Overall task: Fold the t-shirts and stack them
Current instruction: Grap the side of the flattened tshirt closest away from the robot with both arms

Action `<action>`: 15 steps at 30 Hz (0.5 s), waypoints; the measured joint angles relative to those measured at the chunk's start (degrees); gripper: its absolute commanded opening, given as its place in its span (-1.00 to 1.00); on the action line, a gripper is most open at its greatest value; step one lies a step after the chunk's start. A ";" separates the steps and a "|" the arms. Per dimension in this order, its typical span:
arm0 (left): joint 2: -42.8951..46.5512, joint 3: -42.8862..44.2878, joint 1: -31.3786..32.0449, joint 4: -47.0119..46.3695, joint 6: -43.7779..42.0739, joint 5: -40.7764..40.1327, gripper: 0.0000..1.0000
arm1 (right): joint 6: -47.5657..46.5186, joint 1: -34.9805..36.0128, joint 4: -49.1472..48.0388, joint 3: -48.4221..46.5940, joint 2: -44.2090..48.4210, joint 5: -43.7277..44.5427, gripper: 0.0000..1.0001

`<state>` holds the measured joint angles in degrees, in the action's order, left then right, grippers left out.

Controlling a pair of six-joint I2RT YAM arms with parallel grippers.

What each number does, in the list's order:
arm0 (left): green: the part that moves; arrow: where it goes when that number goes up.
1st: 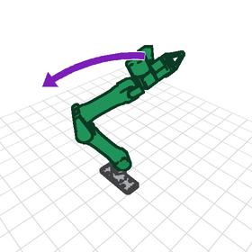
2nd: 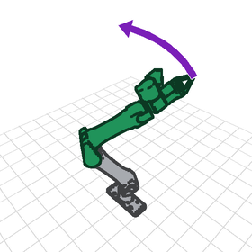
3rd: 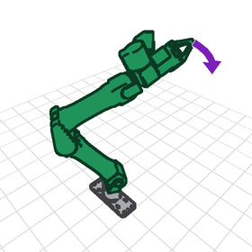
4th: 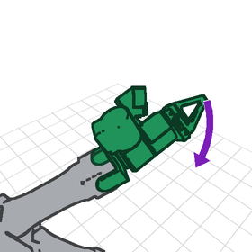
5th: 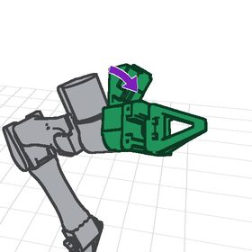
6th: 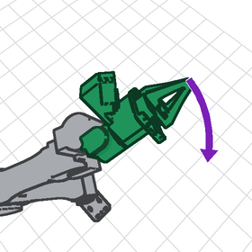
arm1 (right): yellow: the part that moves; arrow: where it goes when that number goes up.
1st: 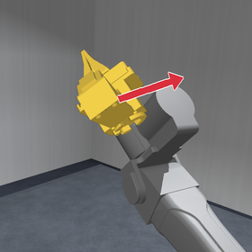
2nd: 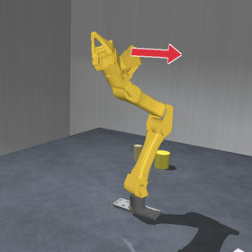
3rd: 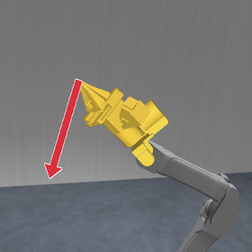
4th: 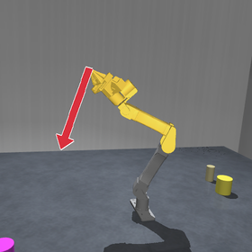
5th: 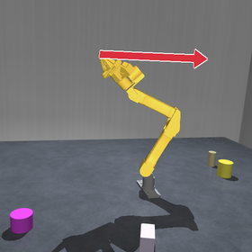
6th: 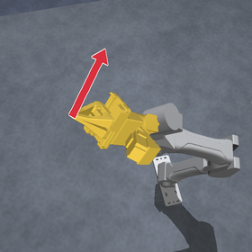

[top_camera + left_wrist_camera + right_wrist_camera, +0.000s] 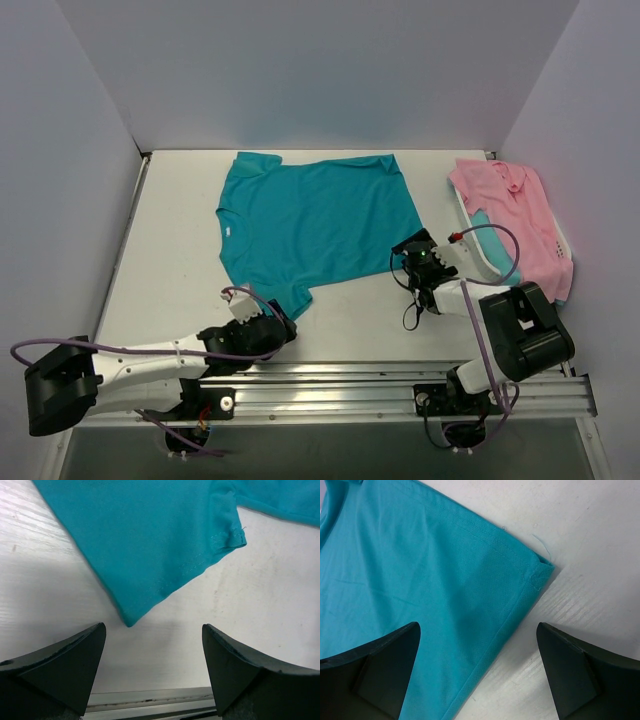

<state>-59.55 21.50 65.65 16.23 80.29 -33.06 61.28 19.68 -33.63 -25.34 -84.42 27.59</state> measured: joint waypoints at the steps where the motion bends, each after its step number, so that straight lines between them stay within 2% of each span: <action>1: -1.03 0.15 0.94 -0.72 1.27 -1.14 0.78 | 0.00 -0.11 -0.02 0.00 0.00 -0.07 0.96; 4: -5.14 1.31 2.19 -3.23 4.98 -4.31 0.75 | 0.00 -0.22 -0.04 0.00 0.00 -0.11 0.96; 8: -9.14 1.81 2.27 -7.17 8.41 -7.58 0.59 | -0.02 -0.22 -0.02 0.00 0.00 -0.15 0.96; 9: -9.97 2.01 2.27 -7.80 9.20 -8.41 0.41 | 0.00 -0.24 -0.04 0.00 0.00 -0.15 0.96; 11: -11.69 2.47 2.27 -8.07 10.10 -9.31 0.17 | -0.02 -0.26 -0.02 0.00 0.00 -0.17 0.96; 12: -12.44 2.69 2.27 -7.96 10.45 -9.70 -0.06 | -0.02 -0.28 -0.04 0.00 0.00 -0.20 0.96; 14: -13.46 2.89 2.25 -7.43 10.88 -9.86 -0.25 | -0.02 -0.39 -0.07 0.00 0.00 -0.24 0.96; 15: -13.79 2.89 2.27 -7.23 11.04 -10.10 -0.48 | -0.02 -0.50 -0.09 0.00 0.00 -0.37 0.96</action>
<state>-73.34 24.38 67.92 8.99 91.33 -43.16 61.25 19.18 -33.71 -25.34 -84.42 27.22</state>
